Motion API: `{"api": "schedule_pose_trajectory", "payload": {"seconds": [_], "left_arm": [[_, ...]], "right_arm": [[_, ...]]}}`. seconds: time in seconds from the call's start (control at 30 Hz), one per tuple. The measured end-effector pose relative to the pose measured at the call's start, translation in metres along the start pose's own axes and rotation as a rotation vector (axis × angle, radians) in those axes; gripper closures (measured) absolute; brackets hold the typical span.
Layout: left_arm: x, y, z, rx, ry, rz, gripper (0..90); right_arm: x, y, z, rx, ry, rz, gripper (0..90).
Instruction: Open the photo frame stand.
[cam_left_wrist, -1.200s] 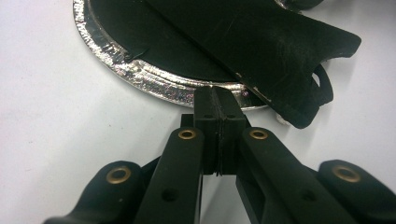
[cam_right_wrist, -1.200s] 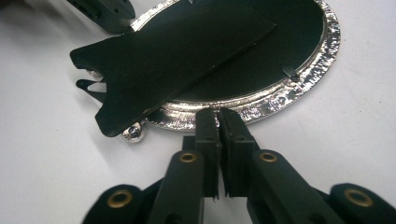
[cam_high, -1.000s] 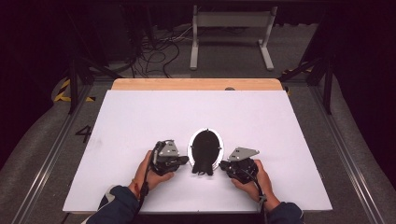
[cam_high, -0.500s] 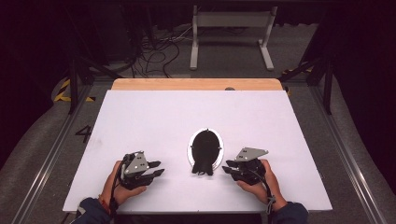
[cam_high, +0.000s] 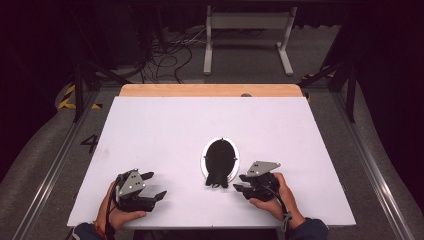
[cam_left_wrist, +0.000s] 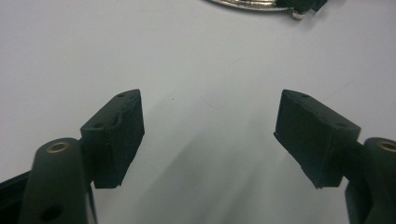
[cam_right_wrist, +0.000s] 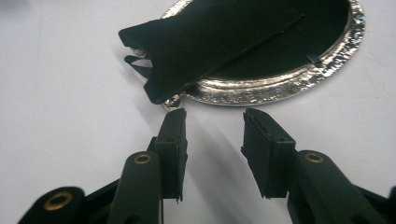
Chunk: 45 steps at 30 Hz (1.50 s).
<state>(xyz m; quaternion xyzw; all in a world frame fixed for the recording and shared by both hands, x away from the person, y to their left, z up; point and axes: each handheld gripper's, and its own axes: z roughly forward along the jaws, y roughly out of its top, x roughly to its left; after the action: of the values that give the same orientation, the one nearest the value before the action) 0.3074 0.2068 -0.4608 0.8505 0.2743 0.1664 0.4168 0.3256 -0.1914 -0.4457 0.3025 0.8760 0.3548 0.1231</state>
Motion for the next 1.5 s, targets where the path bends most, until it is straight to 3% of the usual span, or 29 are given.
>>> {"api": "schedule_pose_trajectory", "payload": {"seconds": [0.23, 0.43, 0.6, 0.73, 0.87, 1.27, 1.5], "left_arm": [[-0.001, -0.004, 0.003, 0.019, 0.006, -0.003, 21.3], [0.001, -0.008, -0.002, 0.015, 0.015, -0.021, 20.5], [0.0, -0.008, -0.005, 0.008, 0.02, -0.027, 20.4], [-0.002, -0.008, -0.003, 0.024, 0.018, -0.02, 20.0], [-0.003, -0.006, -0.003, 0.023, 0.016, -0.02, 19.9], [-0.002, -0.005, 0.001, 0.028, 0.01, -0.022, 19.6], [-0.001, -0.005, 0.003, 0.034, -0.002, -0.018, 19.2]], "right_arm": [[0.01, 0.007, 0.007, 0.023, 0.003, -0.024, 58.3], [0.014, 0.013, 0.01, 0.023, -0.005, -0.01, 57.0], [0.021, 0.014, 0.012, 0.04, 0.013, -0.027, 55.9], [0.024, 0.015, 0.019, 0.057, -0.017, -0.018, 54.6], [0.024, 0.015, 0.022, 0.055, -0.036, -0.007, 55.0], [0.018, 0.009, 0.015, 0.047, -0.018, 0.036, 68.3], [0.014, 0.008, 0.015, 0.034, 0.004, 0.065, 68.7]]}}
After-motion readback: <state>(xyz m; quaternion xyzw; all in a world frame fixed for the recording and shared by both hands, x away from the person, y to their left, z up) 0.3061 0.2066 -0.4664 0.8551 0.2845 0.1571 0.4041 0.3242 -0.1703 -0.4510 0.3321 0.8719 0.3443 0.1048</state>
